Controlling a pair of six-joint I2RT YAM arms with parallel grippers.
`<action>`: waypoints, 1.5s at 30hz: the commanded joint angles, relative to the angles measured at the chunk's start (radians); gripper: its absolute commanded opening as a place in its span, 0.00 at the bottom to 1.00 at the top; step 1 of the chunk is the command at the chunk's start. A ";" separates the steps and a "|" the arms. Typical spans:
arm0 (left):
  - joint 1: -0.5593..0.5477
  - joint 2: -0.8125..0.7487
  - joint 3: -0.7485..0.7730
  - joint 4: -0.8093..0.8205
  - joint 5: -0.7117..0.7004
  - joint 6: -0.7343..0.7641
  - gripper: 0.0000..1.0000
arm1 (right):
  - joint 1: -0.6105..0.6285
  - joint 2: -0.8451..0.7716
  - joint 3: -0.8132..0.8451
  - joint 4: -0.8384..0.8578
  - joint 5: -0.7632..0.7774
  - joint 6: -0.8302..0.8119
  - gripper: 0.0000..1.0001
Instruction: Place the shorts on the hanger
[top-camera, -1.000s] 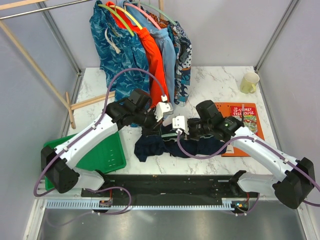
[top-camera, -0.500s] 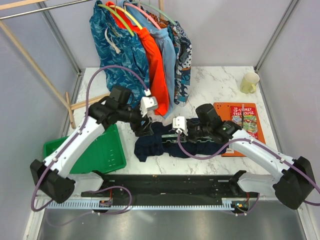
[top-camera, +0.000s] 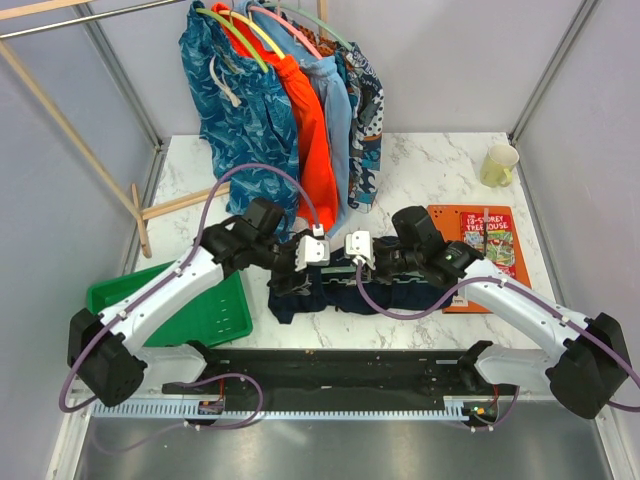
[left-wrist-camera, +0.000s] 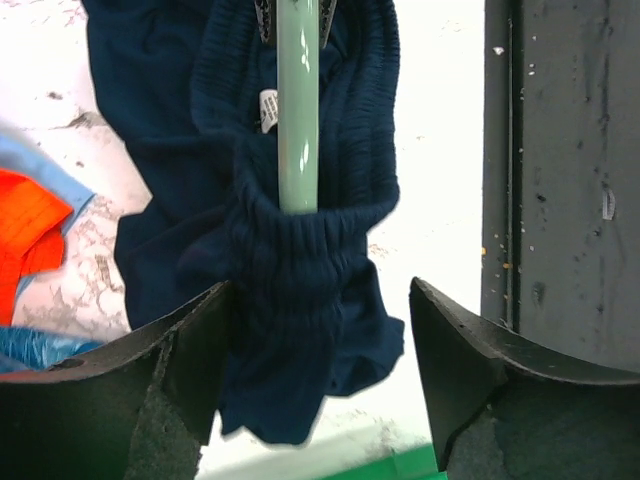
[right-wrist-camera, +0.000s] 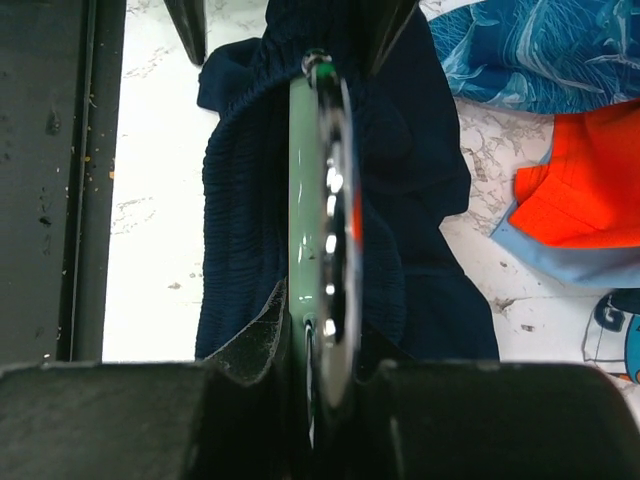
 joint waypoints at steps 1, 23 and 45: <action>-0.046 0.034 -0.024 0.123 -0.025 0.024 0.64 | 0.000 -0.028 0.057 0.052 -0.099 -0.009 0.00; -0.035 -0.136 -0.163 0.219 0.119 0.043 0.02 | -0.177 -0.237 0.287 -0.481 -0.031 0.285 0.78; -0.052 -0.196 -0.185 0.219 0.151 0.117 0.02 | -0.349 0.294 0.209 -0.513 0.073 0.311 0.65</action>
